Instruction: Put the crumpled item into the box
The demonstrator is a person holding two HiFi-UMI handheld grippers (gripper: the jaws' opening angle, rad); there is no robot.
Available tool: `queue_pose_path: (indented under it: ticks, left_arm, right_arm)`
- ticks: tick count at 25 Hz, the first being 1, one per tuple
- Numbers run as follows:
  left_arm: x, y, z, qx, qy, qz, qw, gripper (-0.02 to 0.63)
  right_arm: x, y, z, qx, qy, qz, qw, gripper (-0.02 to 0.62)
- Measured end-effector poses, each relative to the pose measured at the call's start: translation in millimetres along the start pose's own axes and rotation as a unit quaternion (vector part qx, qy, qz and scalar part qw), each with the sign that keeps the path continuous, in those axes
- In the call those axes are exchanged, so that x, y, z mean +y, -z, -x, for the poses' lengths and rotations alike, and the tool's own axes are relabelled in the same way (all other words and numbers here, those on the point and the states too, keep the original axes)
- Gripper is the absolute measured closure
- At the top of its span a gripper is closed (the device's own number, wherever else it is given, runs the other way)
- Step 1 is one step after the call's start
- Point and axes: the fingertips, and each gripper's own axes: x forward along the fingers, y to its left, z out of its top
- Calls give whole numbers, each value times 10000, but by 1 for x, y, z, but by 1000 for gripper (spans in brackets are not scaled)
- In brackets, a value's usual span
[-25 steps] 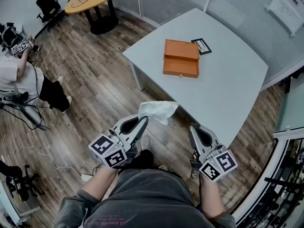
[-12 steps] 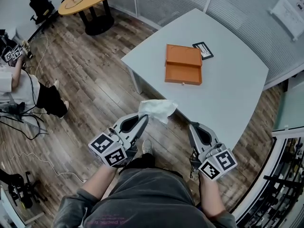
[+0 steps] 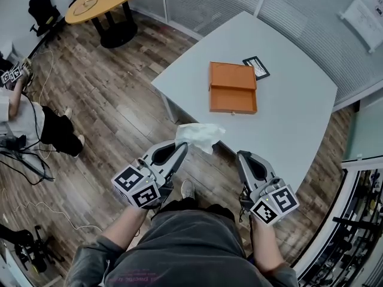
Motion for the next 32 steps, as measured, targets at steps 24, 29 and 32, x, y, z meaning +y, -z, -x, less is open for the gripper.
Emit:
queue_pose_path:
  ticks: [24,29,32]
  left_arm:
    - [42,-20,-66,112,134,65,9998,571]
    - [51,-17,-96,197,75,52,9998,571]
    - [58,-18,-114,237,28,54,9997,571]
  right_arm:
    - [-54,-31,-48,-22,128,-39,9999,591]
    - [-80,-35,-63,16,5,-65,10000,591]
    - [-96,-41,-71,45,-52,-84,9999,591]
